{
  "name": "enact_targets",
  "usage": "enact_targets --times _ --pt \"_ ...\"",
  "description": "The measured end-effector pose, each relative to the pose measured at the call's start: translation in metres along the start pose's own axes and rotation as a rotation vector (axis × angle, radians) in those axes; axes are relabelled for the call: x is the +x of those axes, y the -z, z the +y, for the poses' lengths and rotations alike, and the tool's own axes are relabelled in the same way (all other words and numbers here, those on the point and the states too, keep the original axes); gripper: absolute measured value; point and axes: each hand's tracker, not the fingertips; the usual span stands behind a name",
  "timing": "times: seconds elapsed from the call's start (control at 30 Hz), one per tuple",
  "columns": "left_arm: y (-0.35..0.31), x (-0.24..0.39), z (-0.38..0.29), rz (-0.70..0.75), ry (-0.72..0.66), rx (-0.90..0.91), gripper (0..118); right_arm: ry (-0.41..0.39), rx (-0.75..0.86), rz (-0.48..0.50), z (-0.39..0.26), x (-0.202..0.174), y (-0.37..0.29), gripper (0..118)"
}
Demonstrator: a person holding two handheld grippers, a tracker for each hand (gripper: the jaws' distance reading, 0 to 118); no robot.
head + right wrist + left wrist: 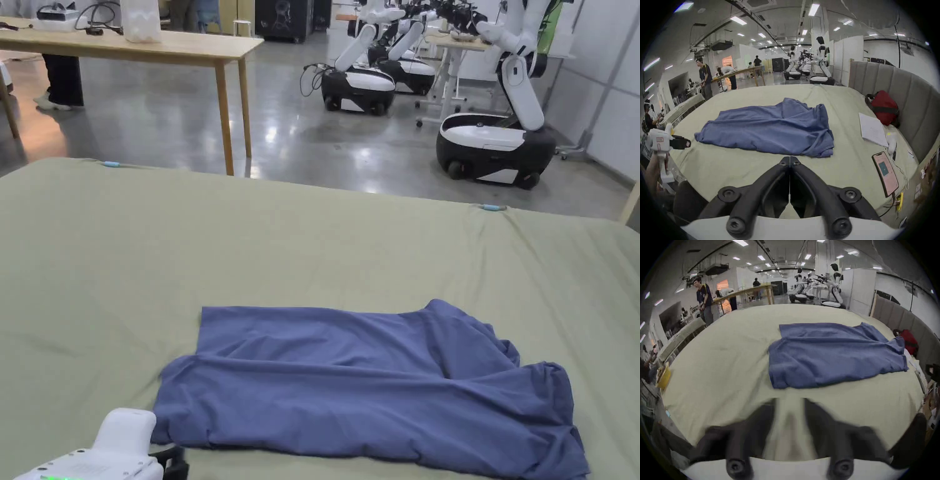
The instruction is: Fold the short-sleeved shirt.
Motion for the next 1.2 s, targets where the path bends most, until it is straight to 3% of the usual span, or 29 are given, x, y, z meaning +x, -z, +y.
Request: enact_targets --times 0.03,0.23,0.27,0.3,0.33,0.37,0.4,0.43,0.47,0.5,0.6,0.63,0.67,0.7,0.73,0.83,0.9,1.07,1.2 --pt "0.012 0.002 0.006 0.002 -0.009 -0.003 118 0.000 -0.004 -0.009 0.002 0.003 0.002 1" --pt "0.048 0.012 0.036 0.020 -0.002 -0.010 114 -0.045 -0.087 -0.070 0.011 0.032 0.037 1" --pt "0.055 0.014 0.038 0.011 -0.003 -0.036 109 -0.039 -0.096 -0.075 0.010 0.044 0.050 1" --pt "0.073 0.005 0.042 0.001 -0.008 -0.072 96 -0.036 -0.099 -0.078 0.011 0.051 0.059 3" --pt "0.080 0.006 0.042 -0.011 -0.005 -0.099 55 -0.028 -0.105 -0.080 0.013 0.059 0.069 25" --pt "0.085 0.008 0.041 -0.012 0.004 -0.102 28 -0.014 -0.107 -0.081 0.012 0.070 0.083 51" --pt "0.088 0.010 0.039 -0.007 0.009 -0.102 28 -0.006 -0.112 -0.080 0.011 0.079 0.096 67" --pt "0.068 0.022 0.042 -0.033 0.000 -0.085 24 0.015 -0.149 -0.071 0.012 0.087 0.112 67" --pt "0.064 0.028 0.042 -0.021 0.003 -0.084 21 0.030 -0.186 -0.055 0.012 0.093 0.126 109" --pt "0.060 0.032 0.042 -0.022 0.027 -0.084 18 0.053 -0.138 -0.026 0.016 0.097 0.129 118" --pt "0.072 0.018 0.048 -0.062 0.001 -0.111 8 0.074 -0.226 -0.057 0.021 0.095 0.156 116" --pt "0.072 0.017 0.048 -0.061 0.006 -0.109 7 0.084 -0.254 -0.055 0.023 0.095 0.163 106" --pt "0.071 0.016 0.049 -0.063 0.006 -0.103 6 0.093 -0.267 -0.041 0.022 0.097 0.172 77" --pt "0.068 0.020 0.047 -0.055 0.016 -0.090 6 0.116 -0.282 -0.026 0.023 0.098 0.175 31" --pt "0.065 0.019 0.048 -0.062 0.018 -0.085 5 0.159 -0.271 0.041 0.025 0.096 0.171 9" --pt "0.047 0.014 0.055 -0.061 0.032 -0.066 5 0.118 -0.184 0.003 0.031 0.107 0.150 9" --pt "0.022 0.011 0.061 -0.074 0.048 -0.002 5 0.146 -0.155 0.049 0.042 0.110 0.123 9" --pt "-0.051 0.001 0.067 -0.078 0.110 0.065 5 0.015 -0.107 0.061 0.062 0.073 0.028 9" --pt "-0.078 -0.015 0.039 -0.077 0.108 0.041 5 -0.003 -0.159 0.086 0.036 0.068 -0.001 9"
